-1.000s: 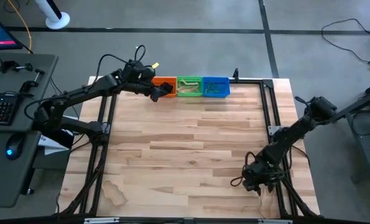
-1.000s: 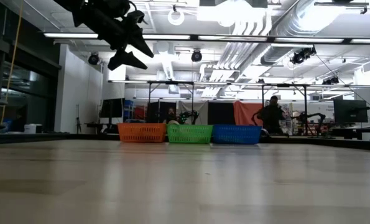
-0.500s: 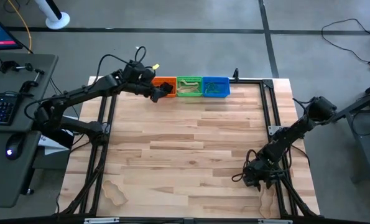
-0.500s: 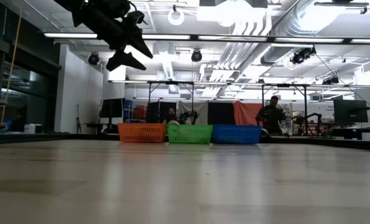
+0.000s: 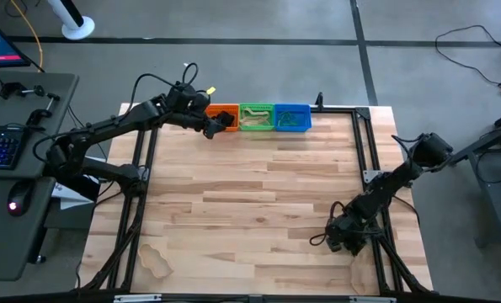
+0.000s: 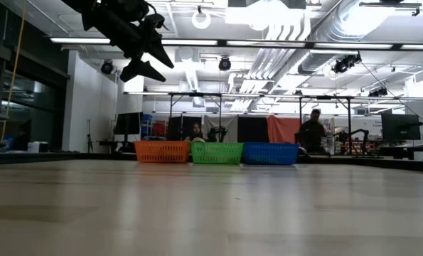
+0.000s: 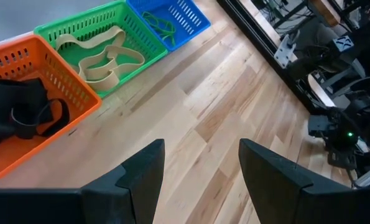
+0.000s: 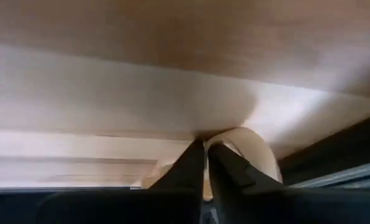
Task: Sort rubber bands into baskets
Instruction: Put the white rubber band into the green basket
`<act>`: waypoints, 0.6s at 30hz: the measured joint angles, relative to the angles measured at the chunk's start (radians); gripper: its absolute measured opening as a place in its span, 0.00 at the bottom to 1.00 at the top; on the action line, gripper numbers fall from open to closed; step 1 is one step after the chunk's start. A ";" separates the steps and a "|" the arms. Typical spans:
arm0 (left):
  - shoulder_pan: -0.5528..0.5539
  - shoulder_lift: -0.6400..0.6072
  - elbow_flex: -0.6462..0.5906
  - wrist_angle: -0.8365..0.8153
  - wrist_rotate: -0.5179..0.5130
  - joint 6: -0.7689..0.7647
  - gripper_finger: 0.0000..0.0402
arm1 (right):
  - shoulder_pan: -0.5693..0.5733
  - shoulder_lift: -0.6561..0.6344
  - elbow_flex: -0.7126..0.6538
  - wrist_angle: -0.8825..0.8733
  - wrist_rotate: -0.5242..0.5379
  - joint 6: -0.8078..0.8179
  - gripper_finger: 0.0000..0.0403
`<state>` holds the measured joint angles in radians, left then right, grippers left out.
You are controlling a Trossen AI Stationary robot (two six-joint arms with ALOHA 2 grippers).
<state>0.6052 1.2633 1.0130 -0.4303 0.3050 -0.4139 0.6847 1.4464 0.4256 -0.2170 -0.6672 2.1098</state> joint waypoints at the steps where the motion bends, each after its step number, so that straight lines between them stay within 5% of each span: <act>1: 0.000 0.000 0.000 0.001 0.000 0.000 0.50 | -0.005 -0.001 0.008 -0.010 0.024 -0.025 0.01; 9: 0.016 -0.095 0.079 0.011 0.008 0.079 0.50 | -0.125 -0.003 0.166 -0.061 0.205 -0.294 0.00; 18: 0.034 -0.234 0.169 0.075 0.000 0.092 0.50 | -0.530 -0.009 0.531 -0.122 0.373 -0.991 0.00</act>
<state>0.6388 1.0288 1.1818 -0.3552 0.3050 -0.3223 0.1551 1.4372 0.9569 -0.3389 -0.2939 1.1186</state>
